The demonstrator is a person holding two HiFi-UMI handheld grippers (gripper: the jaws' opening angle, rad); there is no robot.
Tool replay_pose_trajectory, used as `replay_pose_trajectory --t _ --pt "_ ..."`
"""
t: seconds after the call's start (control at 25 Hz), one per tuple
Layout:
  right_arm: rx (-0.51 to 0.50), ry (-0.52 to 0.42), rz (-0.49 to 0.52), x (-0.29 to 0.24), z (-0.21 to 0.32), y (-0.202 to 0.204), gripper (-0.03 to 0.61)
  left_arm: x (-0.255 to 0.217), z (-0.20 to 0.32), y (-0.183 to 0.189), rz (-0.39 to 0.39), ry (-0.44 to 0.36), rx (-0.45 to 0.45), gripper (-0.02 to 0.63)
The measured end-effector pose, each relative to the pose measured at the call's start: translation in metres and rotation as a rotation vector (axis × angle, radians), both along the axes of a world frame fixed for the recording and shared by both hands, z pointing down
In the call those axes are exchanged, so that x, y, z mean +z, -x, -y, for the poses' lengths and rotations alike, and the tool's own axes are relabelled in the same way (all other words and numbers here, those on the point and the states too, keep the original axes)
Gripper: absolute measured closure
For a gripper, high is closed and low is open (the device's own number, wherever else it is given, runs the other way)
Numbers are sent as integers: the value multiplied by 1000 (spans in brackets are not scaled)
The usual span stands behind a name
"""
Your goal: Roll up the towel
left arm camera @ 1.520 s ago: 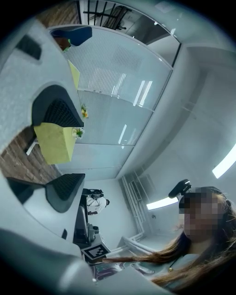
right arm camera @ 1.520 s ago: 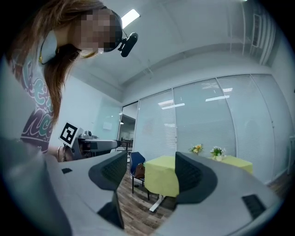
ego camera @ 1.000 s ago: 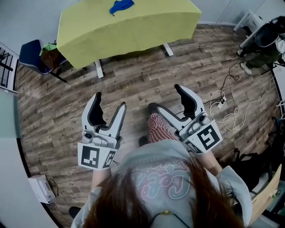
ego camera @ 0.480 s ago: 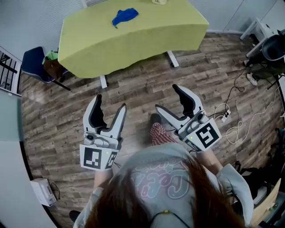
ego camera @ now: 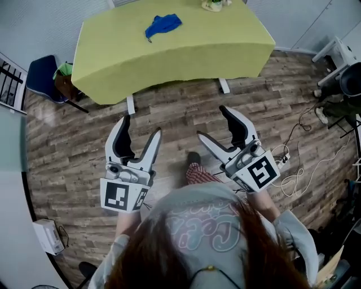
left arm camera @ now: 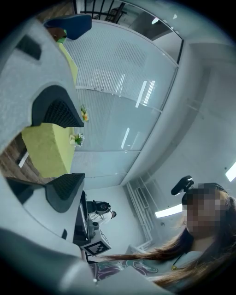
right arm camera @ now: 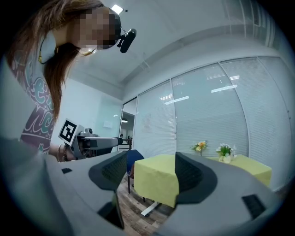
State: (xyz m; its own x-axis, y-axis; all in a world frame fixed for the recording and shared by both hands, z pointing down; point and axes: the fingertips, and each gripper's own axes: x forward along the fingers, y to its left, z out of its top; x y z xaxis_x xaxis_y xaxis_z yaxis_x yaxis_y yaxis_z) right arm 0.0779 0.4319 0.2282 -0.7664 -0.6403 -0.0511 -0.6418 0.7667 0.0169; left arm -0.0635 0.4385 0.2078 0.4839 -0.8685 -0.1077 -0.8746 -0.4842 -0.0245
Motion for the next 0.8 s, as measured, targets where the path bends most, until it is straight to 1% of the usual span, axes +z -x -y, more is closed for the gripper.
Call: replay_pose_trajectory --t 0.2,0.48,0.56,0.72,0.8 --pt "-13 3 13 -3 35 -11 268 -2 33 -8 5 6 -20 328" --pt "-13 -23 41 -10 81 -33 268 -5 76 -24 21 -3 -26 328" --pt "-24 -11 49 -9 94 -39 268 -6 90 -30 20 -9 -29 328" --pt "-56 -40 43 -11 116 -45 268 -7 113 -42 15 -20 -40 328" --pt "-70 -37 39 -8 125 -47 268 -6 121 -45 14 -21 -53 328"
